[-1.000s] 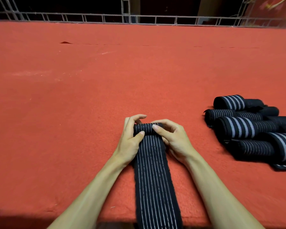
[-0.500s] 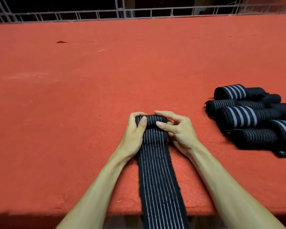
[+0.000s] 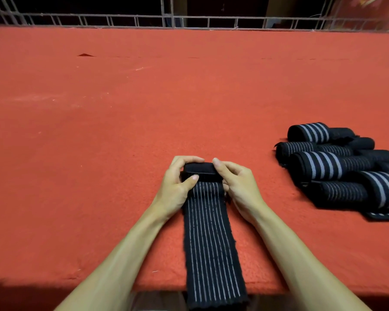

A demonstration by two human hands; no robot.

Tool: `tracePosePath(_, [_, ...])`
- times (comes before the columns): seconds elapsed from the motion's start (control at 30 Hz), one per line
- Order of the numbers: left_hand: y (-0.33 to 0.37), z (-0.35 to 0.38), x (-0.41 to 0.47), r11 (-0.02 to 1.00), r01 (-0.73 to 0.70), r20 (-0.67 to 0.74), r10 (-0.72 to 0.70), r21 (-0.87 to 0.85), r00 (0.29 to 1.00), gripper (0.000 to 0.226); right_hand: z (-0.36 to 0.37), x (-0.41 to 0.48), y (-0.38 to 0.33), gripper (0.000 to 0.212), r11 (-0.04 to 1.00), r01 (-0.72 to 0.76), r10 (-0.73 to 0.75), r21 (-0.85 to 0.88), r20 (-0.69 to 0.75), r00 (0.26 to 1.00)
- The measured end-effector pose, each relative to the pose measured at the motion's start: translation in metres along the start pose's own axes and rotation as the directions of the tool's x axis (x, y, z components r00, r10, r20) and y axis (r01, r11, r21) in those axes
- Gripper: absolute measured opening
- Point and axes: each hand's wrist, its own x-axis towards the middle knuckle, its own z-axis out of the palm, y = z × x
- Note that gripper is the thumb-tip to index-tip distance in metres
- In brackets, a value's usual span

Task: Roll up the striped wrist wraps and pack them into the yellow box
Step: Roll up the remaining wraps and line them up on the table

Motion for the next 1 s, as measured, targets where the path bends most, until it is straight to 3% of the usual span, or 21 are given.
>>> tracePosePath(0.1, [0.003,0.002,0.000,0.999,-0.024,0.032,0.023,0.030,0.999,0.031,-0.004,-0.003,0.003,0.035,0.995,-0.003,0.001,0.105,0.012,1.000])
tracePosePath(0.27, [0.009,0.011,0.001,0.978,0.038,0.077,-0.055,0.203,0.996,0.027,-0.009,-0.005,-0.001,0.025,0.991,0.045,-0.046,0.128,-0.001,0.999])
tracePosePath(0.43, [0.014,0.030,-0.003,0.974,0.224,-0.092,-0.222,0.021,0.971,0.017,-0.013,-0.009,-0.003,0.028,0.976,0.043,-0.052,0.213,0.036,0.998])
tracePosePath(0.63, [0.014,0.031,-0.013,0.983,0.179,-0.124,-0.174,0.034,0.977,0.030,-0.015,-0.011,-0.003,0.036,0.971,0.092,-0.115,0.220,0.094,0.989])
tracePosePath(0.77, [0.012,0.024,-0.018,0.980,0.171,-0.142,-0.184,-0.102,0.972,0.029,-0.013,-0.012,-0.004,0.037,0.983,0.053,-0.082,0.178,0.159,0.984])
tracePosePath(0.87, [0.013,0.022,-0.019,0.963,0.153,-0.135,-0.186,-0.223,0.973,0.023,-0.010,-0.012,-0.004,0.023,0.979,0.015,-0.047,0.201,0.153,0.987])
tracePosePath(1.0, [0.014,0.022,-0.019,0.957,0.109,-0.131,-0.149,-0.269,0.980,0.025,-0.005,-0.008,0.004,0.036,0.998,0.062,-0.062,-0.003,0.056,0.997])
